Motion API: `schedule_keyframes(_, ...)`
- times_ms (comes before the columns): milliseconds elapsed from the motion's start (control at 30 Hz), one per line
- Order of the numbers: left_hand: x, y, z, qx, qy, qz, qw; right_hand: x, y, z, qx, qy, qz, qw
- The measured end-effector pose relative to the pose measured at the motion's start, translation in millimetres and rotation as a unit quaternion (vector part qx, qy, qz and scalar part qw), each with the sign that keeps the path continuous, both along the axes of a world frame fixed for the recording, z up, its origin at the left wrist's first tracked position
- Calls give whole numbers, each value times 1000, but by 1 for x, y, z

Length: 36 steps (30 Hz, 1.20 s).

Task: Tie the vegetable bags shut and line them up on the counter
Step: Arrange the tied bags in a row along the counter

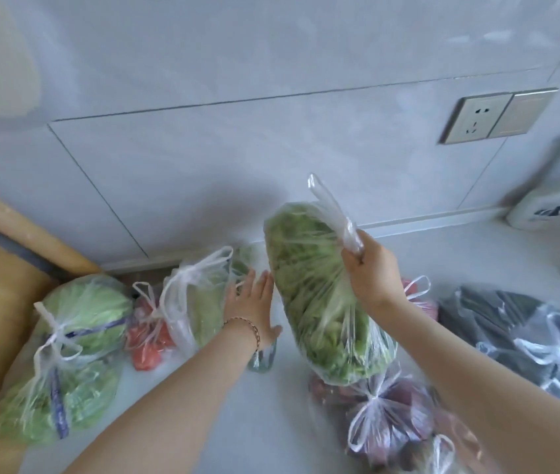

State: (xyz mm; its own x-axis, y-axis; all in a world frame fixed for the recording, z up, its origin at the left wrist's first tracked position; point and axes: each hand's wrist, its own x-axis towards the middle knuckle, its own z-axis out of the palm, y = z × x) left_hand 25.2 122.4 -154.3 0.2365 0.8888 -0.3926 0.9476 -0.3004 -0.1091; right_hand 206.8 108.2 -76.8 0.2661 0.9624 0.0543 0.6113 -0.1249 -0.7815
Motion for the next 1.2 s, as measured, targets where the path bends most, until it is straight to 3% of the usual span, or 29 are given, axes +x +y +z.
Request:
schedule_keyframes(133,1,24,-18,-31,89,-61,994,-7,33,-22,-11,29,-40,999)
schedule_keyframes(200,-8,30,-17,-40,107,-21,993,-16,44,-38,-35,42,-23,998)
schedule_keyframes(300,-40,36,-27,-65,51,69,994,-27,53,-66,-85,19,8,996)
schedule_keyframes(400,-55,39,-28,-56,9,90,994,-35,56,-92,-147,-78,58,984)
schedule_keyframes(500,-58,42,-24,-16,-5,146,989,-42,58,-101,-208,-153,125,958)
schedule_keyframes(600,-49,41,-19,13,13,139,990,-41,52,-98,-306,-216,259,890)
schedule_keyframes(667,-33,37,-13,54,-2,103,993,-27,45,-89,-263,-228,254,902)
schedule_keyframes(767,-5,29,-8,100,-120,11,988,17,39,-76,-165,-240,163,943)
schedule_keyframes(800,5,26,-8,99,-154,-26,983,38,37,-75,-185,-259,155,935)
schedule_keyframes(867,25,22,-10,65,-176,-64,980,74,30,-80,-284,-321,189,883)
schedule_keyframes(933,43,19,-14,-17,-155,-33,987,102,17,-96,-363,-383,221,820)
schedule_keyframes(1000,53,19,-22,-83,-124,21,989,120,8,-109,-371,-419,226,797)
schedule_keyframes(1100,58,20,-29,-112,-78,52,989,129,4,-115,-334,-418,232,812)
schedule_keyframes(1200,57,20,-31,-113,-60,52,990,128,8,-111,-327,-357,227,845)
